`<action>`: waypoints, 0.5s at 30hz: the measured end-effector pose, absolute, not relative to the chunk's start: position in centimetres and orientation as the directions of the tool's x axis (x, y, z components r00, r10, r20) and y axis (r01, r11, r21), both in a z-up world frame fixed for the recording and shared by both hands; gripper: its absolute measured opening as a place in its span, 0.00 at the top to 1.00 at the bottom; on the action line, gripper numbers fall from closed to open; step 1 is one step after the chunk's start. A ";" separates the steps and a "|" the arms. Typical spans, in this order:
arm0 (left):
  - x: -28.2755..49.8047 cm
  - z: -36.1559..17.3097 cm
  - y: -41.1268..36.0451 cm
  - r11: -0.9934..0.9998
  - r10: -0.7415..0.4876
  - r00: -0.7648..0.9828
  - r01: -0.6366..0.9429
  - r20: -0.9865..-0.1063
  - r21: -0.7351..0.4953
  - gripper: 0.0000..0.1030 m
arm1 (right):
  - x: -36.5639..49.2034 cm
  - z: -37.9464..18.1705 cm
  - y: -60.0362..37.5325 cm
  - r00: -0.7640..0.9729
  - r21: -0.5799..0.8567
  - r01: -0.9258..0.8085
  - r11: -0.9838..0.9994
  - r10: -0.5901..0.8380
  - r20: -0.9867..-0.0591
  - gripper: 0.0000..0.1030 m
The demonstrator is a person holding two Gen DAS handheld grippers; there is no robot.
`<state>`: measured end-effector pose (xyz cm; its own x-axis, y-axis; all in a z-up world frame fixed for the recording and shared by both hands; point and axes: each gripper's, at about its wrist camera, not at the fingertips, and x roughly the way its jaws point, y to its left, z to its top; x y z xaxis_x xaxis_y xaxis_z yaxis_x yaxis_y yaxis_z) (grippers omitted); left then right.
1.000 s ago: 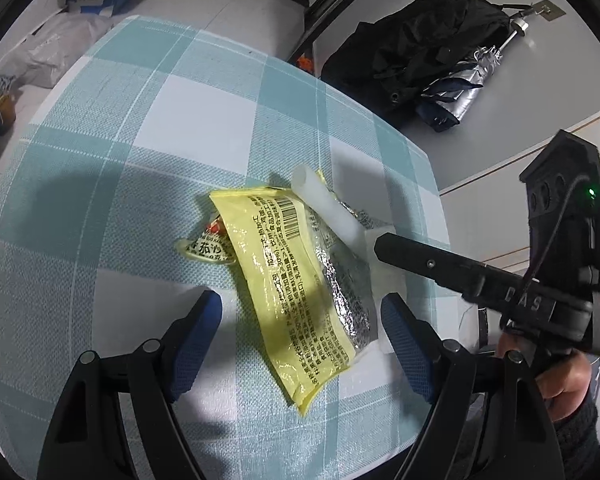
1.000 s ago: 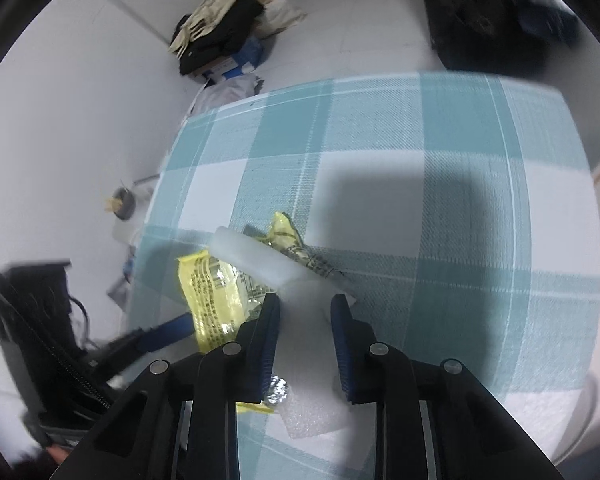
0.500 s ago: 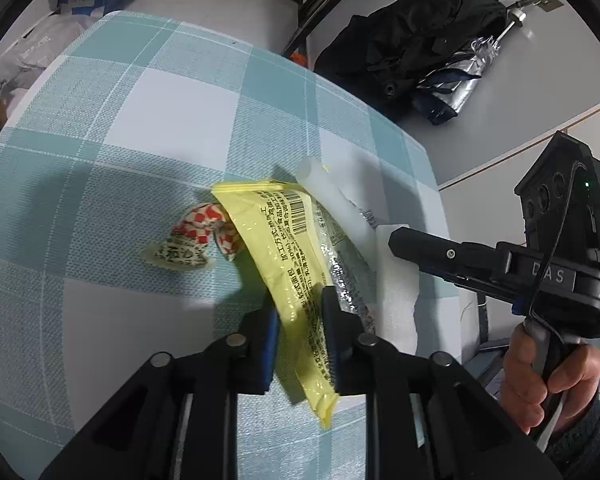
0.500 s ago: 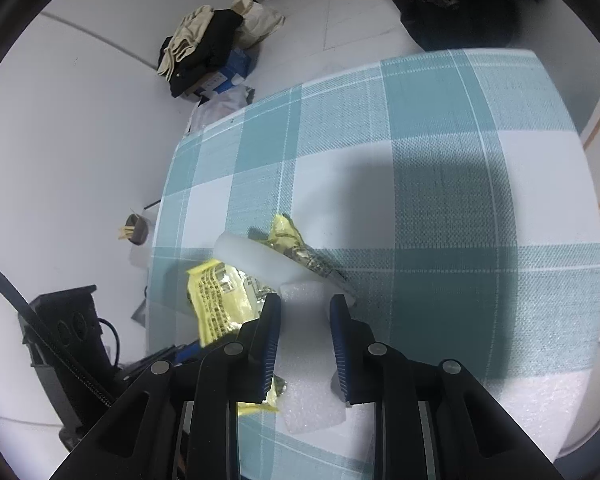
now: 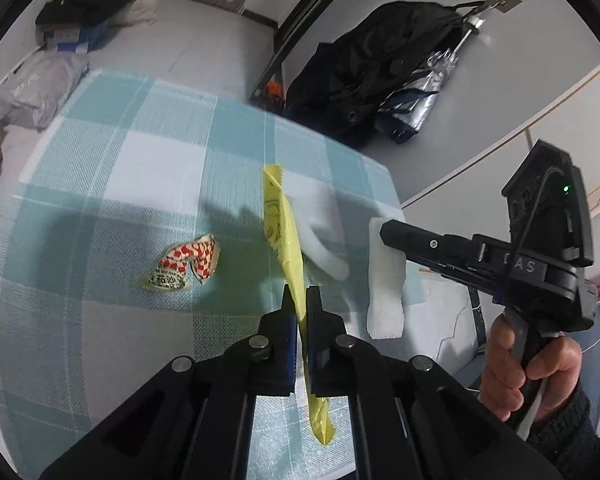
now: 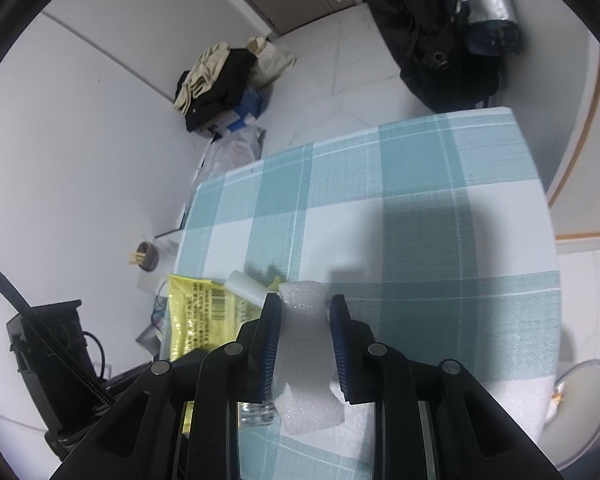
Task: Collect trash
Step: 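Lift the white foam and yellow wrapper off the table with both tools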
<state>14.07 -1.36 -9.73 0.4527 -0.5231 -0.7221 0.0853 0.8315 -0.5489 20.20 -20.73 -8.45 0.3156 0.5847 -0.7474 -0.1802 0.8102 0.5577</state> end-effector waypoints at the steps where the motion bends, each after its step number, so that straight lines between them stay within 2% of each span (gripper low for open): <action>1: 13.9 -9.5 -1.2 0.832 -0.522 0.458 0.087 -0.720 -0.549 1.00 | 20.0 -8.3 -20.9 0.325 0.556 -0.178 0.812 0.582 -0.746 0.77; 15: 11.1 -7.3 -0.8 0.859 -0.474 0.519 0.095 -0.711 -0.503 1.00 | 15.6 -4.7 -24.1 0.479 0.522 -0.166 0.837 0.531 -0.699 0.77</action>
<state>11.08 -0.83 -7.27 0.5190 -0.4740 -0.7114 0.0950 0.8590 -0.5031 15.64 -24.07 -4.72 0.4788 0.5310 -0.6991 -0.1664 0.8368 0.5216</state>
